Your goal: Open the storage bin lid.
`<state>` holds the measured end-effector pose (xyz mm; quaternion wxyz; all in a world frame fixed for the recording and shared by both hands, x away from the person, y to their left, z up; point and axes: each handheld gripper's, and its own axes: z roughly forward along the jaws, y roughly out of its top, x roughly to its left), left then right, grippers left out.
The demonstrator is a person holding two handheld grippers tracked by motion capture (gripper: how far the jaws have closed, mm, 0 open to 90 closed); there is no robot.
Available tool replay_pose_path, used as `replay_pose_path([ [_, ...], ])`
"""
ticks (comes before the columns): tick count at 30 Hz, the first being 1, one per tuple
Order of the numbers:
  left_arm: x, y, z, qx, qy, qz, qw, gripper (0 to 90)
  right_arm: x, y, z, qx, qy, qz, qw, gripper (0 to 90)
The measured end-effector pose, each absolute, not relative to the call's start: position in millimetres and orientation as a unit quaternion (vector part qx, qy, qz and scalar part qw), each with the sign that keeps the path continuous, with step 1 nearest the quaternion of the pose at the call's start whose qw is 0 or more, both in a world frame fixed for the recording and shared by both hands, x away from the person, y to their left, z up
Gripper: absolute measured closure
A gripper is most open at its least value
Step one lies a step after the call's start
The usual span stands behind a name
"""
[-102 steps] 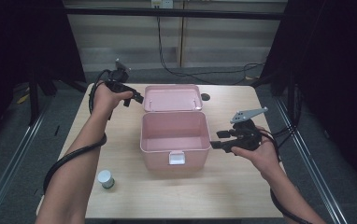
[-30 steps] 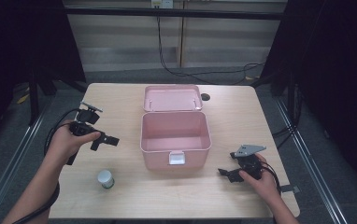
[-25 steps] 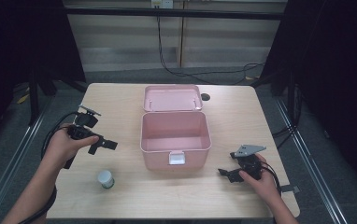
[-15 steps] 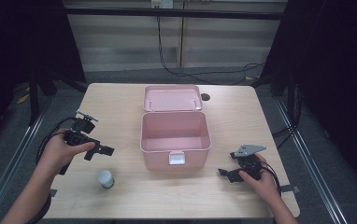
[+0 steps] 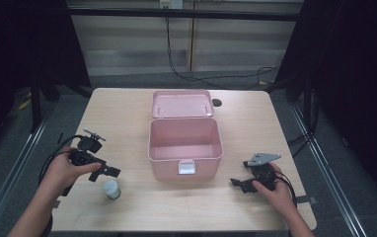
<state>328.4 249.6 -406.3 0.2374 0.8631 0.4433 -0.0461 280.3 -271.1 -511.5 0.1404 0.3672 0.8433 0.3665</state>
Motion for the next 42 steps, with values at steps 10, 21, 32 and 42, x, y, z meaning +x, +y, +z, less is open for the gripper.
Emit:
replay_pose_path([
  [10,320.0,252.1,-417.4,0.868,0.447,-0.064,0.206,25.0,280.4,-271.1,-511.4,0.367,0.843,0.366,0.141,13.5],
  [21,314.5,251.3,-430.1,0.873,0.446,-0.080,0.182,25.7,280.4,-271.1,-511.5,0.367,0.843,0.367,0.140,13.5],
  [32,311.7,248.5,-440.0,0.877,0.444,-0.088,0.163,27.9,280.4,-271.1,-511.5,0.367,0.843,0.367,0.141,13.5],
  [42,310.0,248.4,-440.9,0.879,0.442,-0.091,0.154,33.8,280.4,-271.1,-511.5,0.367,0.843,0.367,0.141,13.5],
])
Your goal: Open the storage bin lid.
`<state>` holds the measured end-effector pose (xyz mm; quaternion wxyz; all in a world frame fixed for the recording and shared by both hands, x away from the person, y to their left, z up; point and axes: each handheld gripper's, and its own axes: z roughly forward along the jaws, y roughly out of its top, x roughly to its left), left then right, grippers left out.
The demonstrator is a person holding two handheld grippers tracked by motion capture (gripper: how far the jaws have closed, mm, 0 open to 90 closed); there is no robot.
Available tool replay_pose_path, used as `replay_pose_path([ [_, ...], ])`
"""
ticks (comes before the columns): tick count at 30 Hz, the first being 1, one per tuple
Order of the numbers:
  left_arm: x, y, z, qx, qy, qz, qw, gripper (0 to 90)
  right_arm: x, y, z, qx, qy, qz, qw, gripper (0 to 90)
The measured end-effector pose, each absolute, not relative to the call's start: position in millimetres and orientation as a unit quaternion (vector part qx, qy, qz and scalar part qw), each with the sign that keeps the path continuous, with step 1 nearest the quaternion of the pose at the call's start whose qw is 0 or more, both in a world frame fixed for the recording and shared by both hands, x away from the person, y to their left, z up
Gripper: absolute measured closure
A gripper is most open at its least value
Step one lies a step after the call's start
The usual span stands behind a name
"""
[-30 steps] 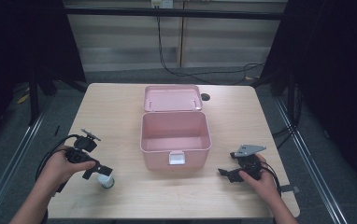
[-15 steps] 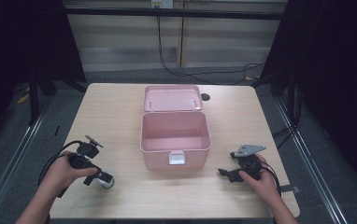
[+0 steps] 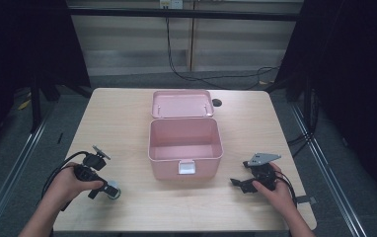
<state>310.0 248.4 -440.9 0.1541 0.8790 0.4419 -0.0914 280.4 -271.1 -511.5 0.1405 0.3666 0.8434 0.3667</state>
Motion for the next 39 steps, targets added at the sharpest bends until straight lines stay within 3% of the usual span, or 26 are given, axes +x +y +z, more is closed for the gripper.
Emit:
replay_pose_path([
  [14,313.5,240.3,-436.3,0.885,0.431,-0.087,0.152,38.6,280.4,-271.1,-511.5,0.367,0.843,0.366,0.141,13.5],
  [26,313.2,237.4,-434.0,0.891,0.424,-0.082,0.141,49.2,280.3,-271.1,-511.4,0.367,0.843,0.366,0.141,13.5],
  [39,315.2,235.0,-432.3,0.889,0.430,-0.093,0.126,49.9,280.4,-271.1,-511.5,0.367,0.843,0.367,0.140,13.5],
])
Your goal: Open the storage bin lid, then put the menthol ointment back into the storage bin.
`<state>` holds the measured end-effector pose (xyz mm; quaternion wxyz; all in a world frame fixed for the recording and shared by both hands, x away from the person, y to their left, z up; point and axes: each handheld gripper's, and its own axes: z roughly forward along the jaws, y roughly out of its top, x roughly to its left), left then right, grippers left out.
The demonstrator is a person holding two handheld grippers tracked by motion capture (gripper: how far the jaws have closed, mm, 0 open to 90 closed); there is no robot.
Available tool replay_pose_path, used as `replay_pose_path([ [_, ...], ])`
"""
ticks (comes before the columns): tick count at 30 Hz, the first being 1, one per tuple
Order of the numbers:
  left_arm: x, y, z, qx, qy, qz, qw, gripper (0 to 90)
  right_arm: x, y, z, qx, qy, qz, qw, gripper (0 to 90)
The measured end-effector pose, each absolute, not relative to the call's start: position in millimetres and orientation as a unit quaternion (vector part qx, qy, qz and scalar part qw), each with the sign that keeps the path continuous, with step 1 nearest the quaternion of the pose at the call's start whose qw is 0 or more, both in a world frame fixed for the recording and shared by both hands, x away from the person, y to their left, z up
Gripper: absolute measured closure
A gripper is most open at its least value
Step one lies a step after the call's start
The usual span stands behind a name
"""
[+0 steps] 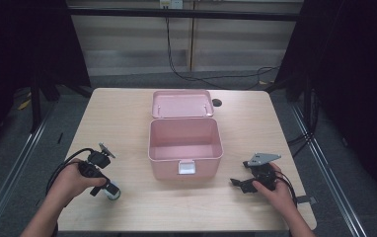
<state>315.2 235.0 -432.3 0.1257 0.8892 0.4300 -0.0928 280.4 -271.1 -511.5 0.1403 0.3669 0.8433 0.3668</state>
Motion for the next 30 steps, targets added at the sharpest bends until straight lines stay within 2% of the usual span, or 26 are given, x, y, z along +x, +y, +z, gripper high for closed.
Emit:
replay_pose_path([
  [30,337.9,222.9,-387.4,0.881,0.444,-0.113,0.122,50.1,280.4,-271.1,-511.5,0.367,0.843,0.367,0.140,13.4],
])
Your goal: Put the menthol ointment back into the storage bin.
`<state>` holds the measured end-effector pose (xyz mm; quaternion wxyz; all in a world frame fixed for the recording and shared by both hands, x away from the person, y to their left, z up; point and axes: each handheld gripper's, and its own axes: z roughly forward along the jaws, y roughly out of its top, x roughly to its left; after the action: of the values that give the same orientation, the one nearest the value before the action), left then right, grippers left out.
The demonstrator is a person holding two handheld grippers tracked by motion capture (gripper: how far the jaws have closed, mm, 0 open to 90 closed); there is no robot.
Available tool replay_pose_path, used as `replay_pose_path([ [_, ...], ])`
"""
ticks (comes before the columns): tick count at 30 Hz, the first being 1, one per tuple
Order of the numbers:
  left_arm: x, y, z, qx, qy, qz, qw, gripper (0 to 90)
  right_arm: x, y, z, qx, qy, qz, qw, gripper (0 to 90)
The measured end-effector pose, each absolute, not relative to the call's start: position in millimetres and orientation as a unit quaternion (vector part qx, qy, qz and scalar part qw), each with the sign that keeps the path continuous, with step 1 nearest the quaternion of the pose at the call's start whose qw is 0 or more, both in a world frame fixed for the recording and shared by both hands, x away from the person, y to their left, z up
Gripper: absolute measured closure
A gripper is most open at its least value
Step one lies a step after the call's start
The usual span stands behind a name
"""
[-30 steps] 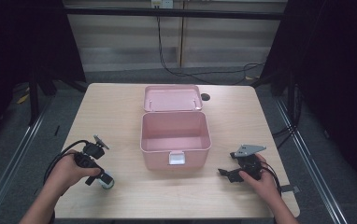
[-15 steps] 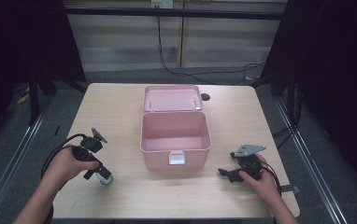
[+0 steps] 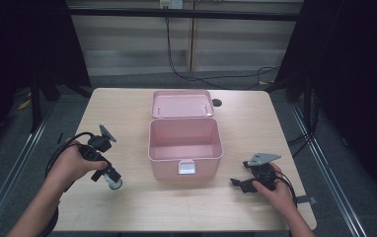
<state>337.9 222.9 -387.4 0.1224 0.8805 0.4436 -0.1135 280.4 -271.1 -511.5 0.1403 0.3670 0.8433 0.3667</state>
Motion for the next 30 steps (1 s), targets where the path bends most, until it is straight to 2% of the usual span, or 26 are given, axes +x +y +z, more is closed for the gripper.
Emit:
replay_pose_path([
  [30,362.7,190.5,-329.9,0.891,0.428,-0.098,0.116,50.2,280.5,-271.1,-511.5,0.367,0.843,0.367,0.142,13.5],
])
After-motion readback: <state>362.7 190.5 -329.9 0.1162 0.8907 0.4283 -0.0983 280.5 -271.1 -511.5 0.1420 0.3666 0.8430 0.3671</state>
